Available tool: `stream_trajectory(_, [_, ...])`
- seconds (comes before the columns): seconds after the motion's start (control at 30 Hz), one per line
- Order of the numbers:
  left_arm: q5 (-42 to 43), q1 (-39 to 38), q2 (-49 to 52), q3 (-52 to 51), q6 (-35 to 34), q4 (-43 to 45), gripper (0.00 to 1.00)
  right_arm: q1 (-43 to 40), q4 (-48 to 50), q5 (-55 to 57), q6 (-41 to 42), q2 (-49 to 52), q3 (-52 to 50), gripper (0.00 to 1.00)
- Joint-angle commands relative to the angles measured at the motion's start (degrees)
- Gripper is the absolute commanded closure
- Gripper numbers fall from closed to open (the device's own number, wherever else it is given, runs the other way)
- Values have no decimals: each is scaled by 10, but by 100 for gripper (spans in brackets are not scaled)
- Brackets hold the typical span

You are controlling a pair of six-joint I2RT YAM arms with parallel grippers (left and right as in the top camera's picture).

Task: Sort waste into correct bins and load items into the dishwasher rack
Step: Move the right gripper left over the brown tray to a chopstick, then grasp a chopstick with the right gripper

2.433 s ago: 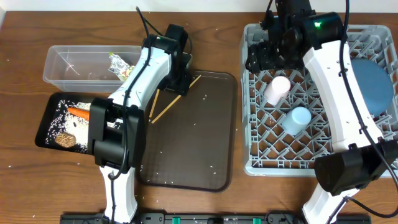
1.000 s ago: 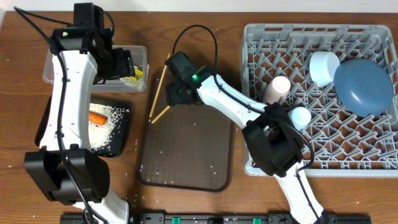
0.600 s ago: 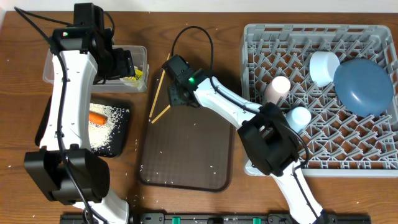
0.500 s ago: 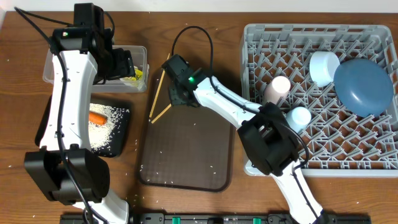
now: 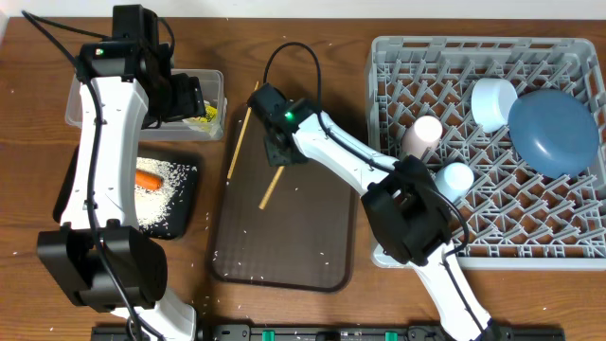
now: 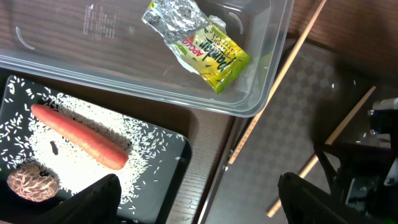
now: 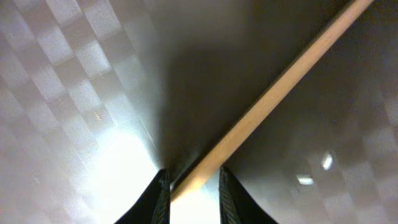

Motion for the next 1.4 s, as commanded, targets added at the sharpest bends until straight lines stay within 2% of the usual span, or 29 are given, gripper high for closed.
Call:
stream_trajectory(0.0, [-7, 1, 3, -5, -3, -3, 18, 12, -47, 7, -13, 11, 47, 82])
stream_trajectory(0.17, [-7, 1, 3, -5, -3, -3, 18, 6, -134, -1, -28, 11, 94, 83])
stream_trajectory(0.33, [-7, 1, 3, -5, -3, -3, 17, -5, -182, -12, -30, 14, 97, 82])
stream_trajectory(0.5, [-7, 1, 3, -5, -3, -3, 17, -18, -212, -32, -32, 15, 96, 69])
stream_trajectory(0.63, [-7, 1, 3, -5, -3, -5, 17, -21, -245, -33, -31, 15, 87, 54])
stream_trajectory(0.7, [-7, 1, 3, -5, -3, -5, 17, -21, -244, -33, -31, 15, 75, 52])
stream_trajectory(1.1, [-7, 1, 3, -5, -3, -5, 16, -33, -191, -46, -59, 15, -9, 53])
stream_trajectory(1.3, [-7, 1, 3, -5, -3, -5, 16, -49, -184, -28, -77, 15, -9, 62])
stream_trajectory(1.37, [-7, 1, 3, -5, -3, -4, 16, -56, -184, -12, -77, 15, -9, 67])
